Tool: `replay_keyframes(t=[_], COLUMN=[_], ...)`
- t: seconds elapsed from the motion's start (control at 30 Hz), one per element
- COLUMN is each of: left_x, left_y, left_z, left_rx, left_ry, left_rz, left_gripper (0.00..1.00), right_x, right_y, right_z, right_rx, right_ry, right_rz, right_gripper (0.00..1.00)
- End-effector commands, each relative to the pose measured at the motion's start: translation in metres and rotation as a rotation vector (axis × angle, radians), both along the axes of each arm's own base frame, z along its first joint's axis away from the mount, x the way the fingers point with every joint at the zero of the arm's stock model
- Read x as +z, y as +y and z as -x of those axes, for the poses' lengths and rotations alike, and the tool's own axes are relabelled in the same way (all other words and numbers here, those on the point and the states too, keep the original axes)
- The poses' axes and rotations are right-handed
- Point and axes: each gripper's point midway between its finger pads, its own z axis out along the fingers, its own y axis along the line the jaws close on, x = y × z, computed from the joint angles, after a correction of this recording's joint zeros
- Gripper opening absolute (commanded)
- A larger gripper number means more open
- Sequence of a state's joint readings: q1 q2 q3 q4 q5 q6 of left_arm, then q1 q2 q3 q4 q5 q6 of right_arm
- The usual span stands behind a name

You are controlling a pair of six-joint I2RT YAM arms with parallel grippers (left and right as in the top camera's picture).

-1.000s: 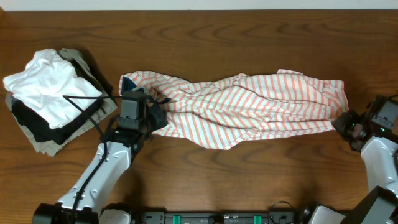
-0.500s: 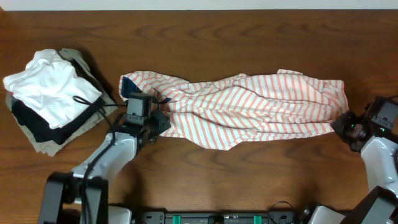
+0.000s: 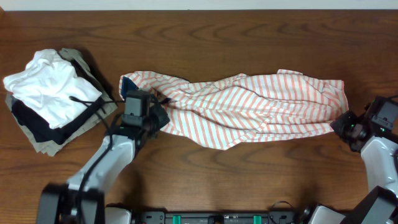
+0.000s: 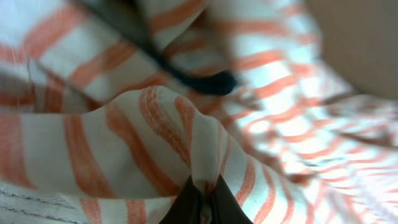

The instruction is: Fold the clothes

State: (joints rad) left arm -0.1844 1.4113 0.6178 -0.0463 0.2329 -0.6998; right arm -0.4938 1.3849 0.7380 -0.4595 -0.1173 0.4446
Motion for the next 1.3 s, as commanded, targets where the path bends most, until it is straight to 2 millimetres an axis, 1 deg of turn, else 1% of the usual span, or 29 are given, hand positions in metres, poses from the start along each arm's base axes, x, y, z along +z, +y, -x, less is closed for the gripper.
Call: replay_keyframes(t=[0.0,0.1,0.2,0.3,0.37,0.57,0.67,0.8,0.93,1.07,1.13,1.23,1.27], left_x=[0.035,0.051,0.053,0.049,0.048,0.055,0.053,0.038,0.018,-0.004,-0.013,-0.024,-0.024], left_y=[0.007,0.021,0.029,0.03,0.033,0.032,0.03,0.029,0.03,0.038,0.04,0.042,0.042], left_z=[-0.011,-0.015,-0.017,-0.019,-0.023,-0.048,-0.057,-0.063,-0.066,-0.066,-0.064,-0.062,-0.062], left_rx=[0.027,0.068,0.096,0.102,0.114,0.133,0.135,0.133,0.131,0.145,0.148,0.147,0.142], left_ry=[-0.11,-0.173,-0.188,-0.179,-0.189,-0.285,-0.31,-0.293,-0.262,-0.217,-0.195,-0.167,-0.166], left_rz=[-0.018,-0.084,-0.121,-0.13,-0.142,-0.14,-0.133,-0.138,-0.151,-0.208,-0.215,-0.224,-0.228], left_gripper=[0.06,0.06,0.06,0.06,0.06,0.06,0.06,0.06,0.06,0.06,0.06,0.08,0.11], right_x=[0.007,0.011,0.018,0.023,0.025,0.029,0.026,0.015,0.0,-0.018,-0.03,-0.05,-0.055], right_y=[-0.004,-0.007,-0.01,-0.012,-0.013,-0.018,-0.02,-0.025,-0.033,-0.041,-0.043,-0.043,-0.042], right_z=[-0.008,-0.013,-0.019,-0.022,-0.025,-0.032,-0.036,-0.045,-0.06,-0.076,-0.079,-0.078,-0.077], right_rx=[-0.003,0.011,0.01,0.01,0.01,0.008,0.008,0.009,0.009,0.009,0.009,0.009,0.01], right_ry=[-0.028,-0.052,-0.07,-0.083,-0.096,-0.126,-0.131,-0.135,-0.155,-0.176,-0.17,-0.139,-0.126], right_rz=[0.007,0.028,0.038,0.045,0.052,0.072,0.074,0.076,0.087,0.099,0.095,0.079,0.073], right_gripper=[0.01,0.01,0.01,0.01,0.01,0.01,0.01,0.01,0.01,0.02,0.15,0.22,0.32])
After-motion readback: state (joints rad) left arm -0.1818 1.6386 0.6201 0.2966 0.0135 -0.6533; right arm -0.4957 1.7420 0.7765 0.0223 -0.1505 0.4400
